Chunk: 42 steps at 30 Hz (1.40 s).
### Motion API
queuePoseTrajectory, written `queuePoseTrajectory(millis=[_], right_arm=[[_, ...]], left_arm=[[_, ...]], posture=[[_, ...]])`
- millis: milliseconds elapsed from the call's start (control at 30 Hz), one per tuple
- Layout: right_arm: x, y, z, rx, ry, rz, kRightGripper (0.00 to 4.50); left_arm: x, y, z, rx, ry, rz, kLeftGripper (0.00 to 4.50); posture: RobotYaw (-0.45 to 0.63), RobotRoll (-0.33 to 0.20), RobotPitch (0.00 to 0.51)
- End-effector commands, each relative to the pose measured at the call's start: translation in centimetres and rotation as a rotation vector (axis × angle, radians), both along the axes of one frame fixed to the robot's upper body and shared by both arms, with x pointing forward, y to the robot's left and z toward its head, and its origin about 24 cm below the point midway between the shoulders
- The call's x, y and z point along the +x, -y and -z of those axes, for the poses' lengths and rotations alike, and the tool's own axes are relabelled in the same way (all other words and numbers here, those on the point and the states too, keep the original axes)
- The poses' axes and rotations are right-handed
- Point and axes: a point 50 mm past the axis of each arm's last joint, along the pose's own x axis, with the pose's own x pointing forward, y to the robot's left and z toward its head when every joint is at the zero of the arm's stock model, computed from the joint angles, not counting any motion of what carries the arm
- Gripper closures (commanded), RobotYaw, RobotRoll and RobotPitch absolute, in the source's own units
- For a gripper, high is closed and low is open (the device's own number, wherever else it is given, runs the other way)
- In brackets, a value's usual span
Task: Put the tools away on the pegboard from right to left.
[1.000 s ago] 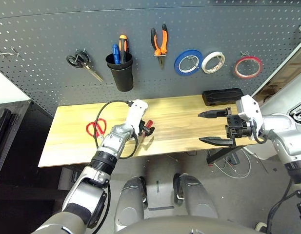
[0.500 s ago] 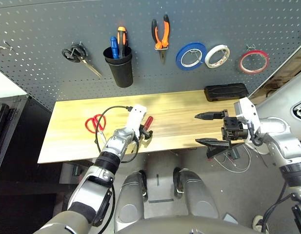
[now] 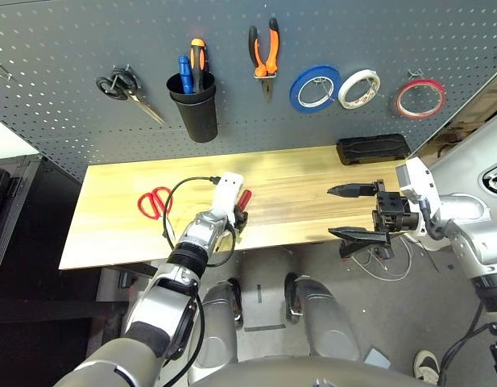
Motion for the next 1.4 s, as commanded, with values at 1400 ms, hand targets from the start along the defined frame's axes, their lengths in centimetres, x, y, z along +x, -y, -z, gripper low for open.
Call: queuePoseTrajectory(millis=[1400], right_arm=[[2.7,3.9,-4.3,0.138,0.190,-0.011,0.00]], left_arm=[[-7.6,-7.9,-20.1,-0.135,0.926,0.139,3.67]], posture=[[-0.05,0.000,0.150]])
